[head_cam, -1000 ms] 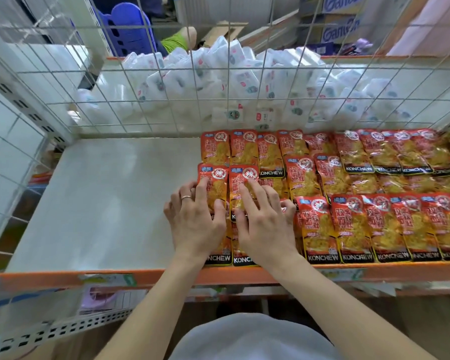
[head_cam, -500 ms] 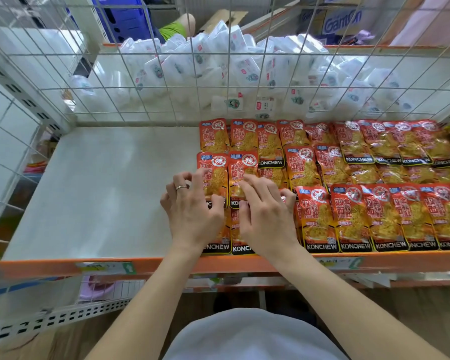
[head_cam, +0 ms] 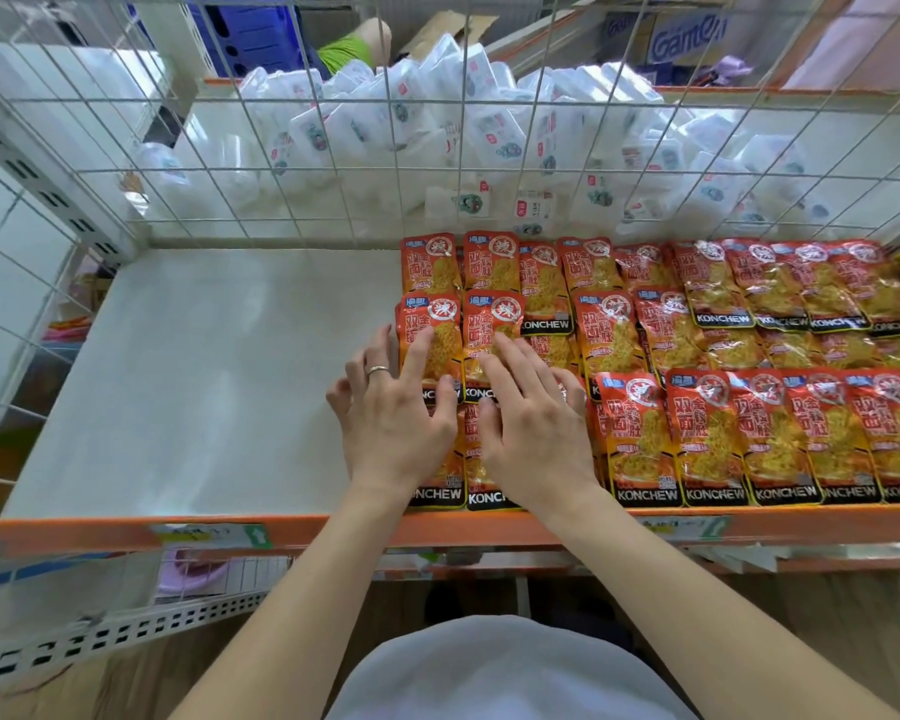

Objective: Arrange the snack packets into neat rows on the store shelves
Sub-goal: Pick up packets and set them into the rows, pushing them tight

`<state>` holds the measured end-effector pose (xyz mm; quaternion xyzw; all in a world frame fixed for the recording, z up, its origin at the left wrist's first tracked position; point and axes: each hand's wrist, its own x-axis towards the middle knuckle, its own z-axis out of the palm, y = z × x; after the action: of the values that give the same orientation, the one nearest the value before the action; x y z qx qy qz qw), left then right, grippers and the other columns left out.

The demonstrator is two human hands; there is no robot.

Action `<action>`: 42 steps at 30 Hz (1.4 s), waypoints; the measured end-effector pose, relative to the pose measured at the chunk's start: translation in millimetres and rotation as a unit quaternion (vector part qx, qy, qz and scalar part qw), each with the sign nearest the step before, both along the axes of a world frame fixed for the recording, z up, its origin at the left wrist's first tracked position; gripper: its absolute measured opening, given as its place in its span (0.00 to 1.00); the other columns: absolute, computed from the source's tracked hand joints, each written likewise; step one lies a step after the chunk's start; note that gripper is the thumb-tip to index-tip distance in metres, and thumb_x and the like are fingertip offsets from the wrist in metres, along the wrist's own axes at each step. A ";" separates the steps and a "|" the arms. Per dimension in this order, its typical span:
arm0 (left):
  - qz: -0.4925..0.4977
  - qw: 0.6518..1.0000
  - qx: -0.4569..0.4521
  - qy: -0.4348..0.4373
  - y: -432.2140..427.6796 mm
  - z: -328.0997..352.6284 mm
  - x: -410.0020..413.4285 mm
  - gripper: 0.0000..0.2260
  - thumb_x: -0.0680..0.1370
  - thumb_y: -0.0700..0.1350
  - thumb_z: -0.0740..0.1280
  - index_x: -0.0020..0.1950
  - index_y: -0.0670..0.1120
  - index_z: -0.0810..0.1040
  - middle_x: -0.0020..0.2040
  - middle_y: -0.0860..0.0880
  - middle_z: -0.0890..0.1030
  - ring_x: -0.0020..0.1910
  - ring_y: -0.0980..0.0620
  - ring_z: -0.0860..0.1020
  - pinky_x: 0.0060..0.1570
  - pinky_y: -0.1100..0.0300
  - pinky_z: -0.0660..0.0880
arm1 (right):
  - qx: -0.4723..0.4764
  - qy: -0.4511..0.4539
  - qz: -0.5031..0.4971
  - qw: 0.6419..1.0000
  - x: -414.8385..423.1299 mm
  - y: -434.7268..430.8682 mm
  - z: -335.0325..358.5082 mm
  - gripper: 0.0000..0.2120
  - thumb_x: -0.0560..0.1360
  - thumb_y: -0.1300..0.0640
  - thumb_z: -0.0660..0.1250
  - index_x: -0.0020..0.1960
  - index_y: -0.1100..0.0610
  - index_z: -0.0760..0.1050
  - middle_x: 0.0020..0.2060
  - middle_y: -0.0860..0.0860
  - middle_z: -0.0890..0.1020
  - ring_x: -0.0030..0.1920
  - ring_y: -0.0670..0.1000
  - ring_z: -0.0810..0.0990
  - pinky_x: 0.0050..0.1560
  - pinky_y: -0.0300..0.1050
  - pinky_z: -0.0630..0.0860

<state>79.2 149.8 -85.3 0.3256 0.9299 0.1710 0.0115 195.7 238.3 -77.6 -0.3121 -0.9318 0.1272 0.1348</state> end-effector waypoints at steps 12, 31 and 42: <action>-0.011 1.000 -0.001 -0.018 3.2 2.8 0.1 0.28 0.76 0.60 0.53 0.77 0.59 0.60 0.78 0.56 0.64 0.73 0.51 0.60 0.65 0.45 0.58 | -0.023 -0.010 0.008 1.000 -0.2 1.8 -3.1 0.25 0.80 0.50 0.51 0.76 0.52 0.64 0.78 0.51 0.63 0.79 0.50 0.57 0.79 0.53 0.54; -0.004 1.000 -0.022 0.010 3.4 -0.2 0.1 0.27 0.78 0.62 0.53 0.78 0.61 0.62 0.78 0.51 0.65 0.72 0.47 0.62 0.65 0.44 0.60 | -0.033 0.012 0.004 0.999 0.9 1.9 1.2 0.24 0.75 0.55 0.56 0.71 0.55 0.69 0.75 0.53 0.69 0.77 0.53 0.62 0.78 0.56 0.54; 0.014 0.997 0.062 0.036 -4.3 40.7 50.3 0.27 0.78 0.59 0.54 0.75 0.53 0.67 0.77 0.48 0.65 0.73 0.44 0.63 0.67 0.41 0.61 | -0.005 0.076 0.054 0.996 43.6 14.0 36.0 0.24 0.78 0.47 0.54 0.71 0.53 0.71 0.75 0.51 0.68 0.77 0.53 0.63 0.77 0.57 0.52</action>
<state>129.5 145.5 -44.6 0.3189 0.9216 0.2167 -0.0442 239.3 252.3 -41.6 -0.2518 -0.9336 0.1620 0.1970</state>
